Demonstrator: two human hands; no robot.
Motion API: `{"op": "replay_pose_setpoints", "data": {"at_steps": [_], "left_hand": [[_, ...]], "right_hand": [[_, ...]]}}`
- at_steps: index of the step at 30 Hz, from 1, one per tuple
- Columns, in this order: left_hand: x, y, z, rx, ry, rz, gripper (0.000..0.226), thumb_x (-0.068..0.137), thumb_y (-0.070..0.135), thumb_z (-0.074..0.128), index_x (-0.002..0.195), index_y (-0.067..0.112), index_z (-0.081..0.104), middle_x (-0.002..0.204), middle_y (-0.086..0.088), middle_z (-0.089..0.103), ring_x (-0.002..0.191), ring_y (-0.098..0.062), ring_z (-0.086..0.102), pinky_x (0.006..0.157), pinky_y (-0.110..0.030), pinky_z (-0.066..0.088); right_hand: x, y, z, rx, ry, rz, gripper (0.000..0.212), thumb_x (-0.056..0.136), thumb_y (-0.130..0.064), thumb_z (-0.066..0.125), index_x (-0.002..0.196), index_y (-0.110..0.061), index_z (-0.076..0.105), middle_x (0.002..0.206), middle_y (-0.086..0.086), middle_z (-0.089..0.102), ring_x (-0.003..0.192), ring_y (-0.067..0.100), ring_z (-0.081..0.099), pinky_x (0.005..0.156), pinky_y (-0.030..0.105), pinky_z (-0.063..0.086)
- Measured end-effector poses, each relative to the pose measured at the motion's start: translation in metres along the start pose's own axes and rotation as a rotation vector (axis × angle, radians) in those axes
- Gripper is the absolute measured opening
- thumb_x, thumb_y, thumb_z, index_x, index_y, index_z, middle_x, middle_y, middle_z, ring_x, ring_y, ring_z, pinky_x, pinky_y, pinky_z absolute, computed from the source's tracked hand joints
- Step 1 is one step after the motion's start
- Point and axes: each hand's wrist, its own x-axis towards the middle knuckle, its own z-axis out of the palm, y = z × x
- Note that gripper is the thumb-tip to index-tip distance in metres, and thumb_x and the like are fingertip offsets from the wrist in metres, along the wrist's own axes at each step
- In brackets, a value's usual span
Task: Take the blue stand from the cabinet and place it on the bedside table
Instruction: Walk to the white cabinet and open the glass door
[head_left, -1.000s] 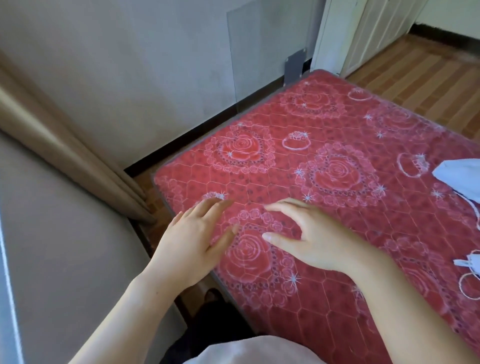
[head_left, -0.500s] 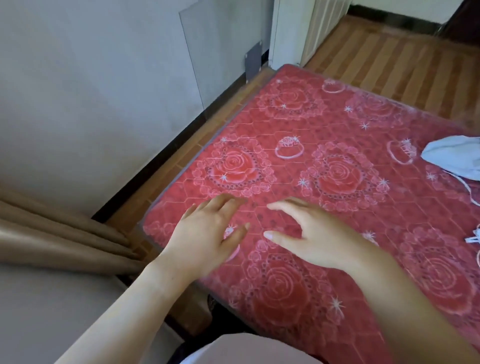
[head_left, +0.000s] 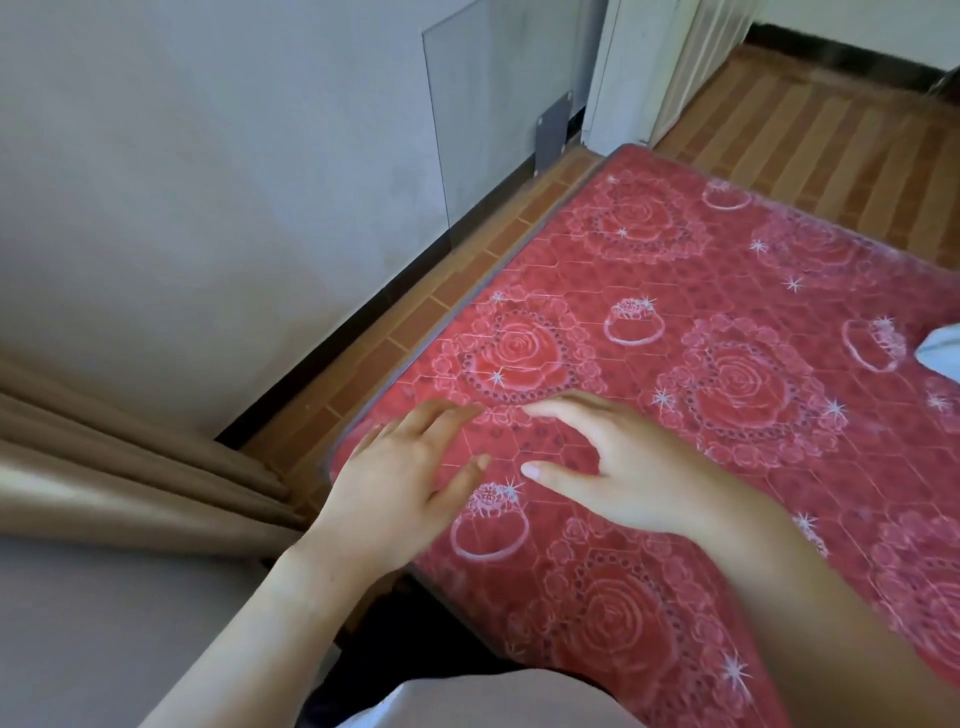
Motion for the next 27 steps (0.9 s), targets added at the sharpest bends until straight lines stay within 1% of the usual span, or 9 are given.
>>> {"op": "replay_pose_setpoints", "data": {"at_steps": [2,5,9,11,14,18,23,25,27], "left_hand": [[0.007,-0.018,-0.008,-0.033,0.023,-0.001,0.058,0.083,0.062,0.024,0.134,0.037,0.035,0.14,0.012,0.042,0.126,-0.013,0.043,0.101,-0.038,0.04],[0.029,-0.051,-0.026,-0.057,0.067,0.034,0.056,0.084,0.061,0.026,0.133,0.036,0.037,0.138,0.012,0.044,0.126,-0.011,0.044,0.101,-0.038,0.04],[0.067,-0.105,-0.056,-0.09,0.015,0.149,0.051,0.088,0.057,0.03,0.134,0.036,0.036,0.137,0.012,0.044,0.124,-0.008,0.044,0.101,-0.039,0.041],[0.091,-0.136,-0.079,-0.049,-0.028,0.195,0.054,0.088,0.058,0.028,0.136,0.034,0.035,0.139,0.011,0.043,0.125,-0.008,0.042,0.103,-0.034,0.038],[0.125,-0.185,-0.118,0.001,-0.064,0.224,0.063,0.083,0.064,0.02,0.135,0.032,0.037,0.138,0.009,0.045,0.122,-0.009,0.045,0.1,-0.031,0.038],[0.161,-0.241,-0.162,0.037,-0.05,0.252,0.063,0.084,0.063,0.022,0.134,0.03,0.041,0.137,0.007,0.047,0.123,-0.011,0.046,0.101,-0.033,0.038],[0.173,-0.273,-0.18,0.008,-0.049,0.263,0.058,0.086,0.06,0.024,0.134,0.032,0.041,0.137,0.008,0.046,0.122,-0.011,0.046,0.1,-0.03,0.039],[0.172,-0.278,-0.182,0.007,-0.05,0.271,0.059,0.084,0.061,0.022,0.134,0.034,0.04,0.138,0.009,0.045,0.123,-0.01,0.044,0.101,-0.034,0.039],[0.169,-0.281,-0.186,0.019,-0.031,0.265,0.057,0.085,0.06,0.023,0.133,0.035,0.039,0.137,0.01,0.045,0.123,-0.01,0.044,0.101,-0.039,0.041]], "right_hand": [[0.014,-0.008,0.0,-0.017,-0.009,0.002,0.057,0.082,-0.062,0.045,0.134,-0.043,0.032,0.143,-0.025,0.031,0.128,-0.003,0.031,0.1,0.023,0.031],[0.044,-0.023,-0.001,-0.062,0.008,0.024,0.059,0.082,-0.062,0.045,0.136,-0.042,0.03,0.145,-0.023,0.029,0.13,-0.002,0.031,0.103,0.025,0.031],[0.099,-0.051,0.002,-0.08,0.101,0.072,0.059,0.083,-0.059,0.047,0.137,-0.037,0.034,0.142,-0.018,0.035,0.125,-0.002,0.035,0.098,0.018,0.028],[0.134,-0.072,0.003,-0.068,0.142,0.103,0.06,0.084,-0.058,0.048,0.137,-0.033,0.036,0.142,-0.013,0.039,0.124,0.002,0.038,0.098,0.019,0.029],[0.189,-0.108,0.002,-0.054,0.196,0.144,0.058,0.084,-0.054,0.051,0.135,-0.03,0.039,0.141,-0.009,0.042,0.124,0.005,0.04,0.095,0.018,0.026],[0.24,-0.144,0.001,-0.063,0.27,0.156,0.054,0.084,-0.052,0.053,0.132,-0.031,0.044,0.138,-0.009,0.046,0.121,0.005,0.043,0.094,0.016,0.026],[0.265,-0.165,0.008,-0.039,0.301,0.171,0.054,0.084,-0.051,0.054,0.132,-0.03,0.043,0.136,-0.01,0.046,0.12,0.006,0.045,0.094,0.016,0.029],[0.27,-0.169,0.014,-0.028,0.318,0.15,0.055,0.083,-0.051,0.055,0.132,-0.028,0.044,0.134,-0.008,0.048,0.119,0.008,0.047,0.094,0.018,0.031],[0.277,-0.172,0.017,-0.025,0.317,0.12,0.056,0.083,-0.051,0.055,0.132,-0.027,0.044,0.135,-0.008,0.048,0.12,0.008,0.045,0.096,0.018,0.029]]}}
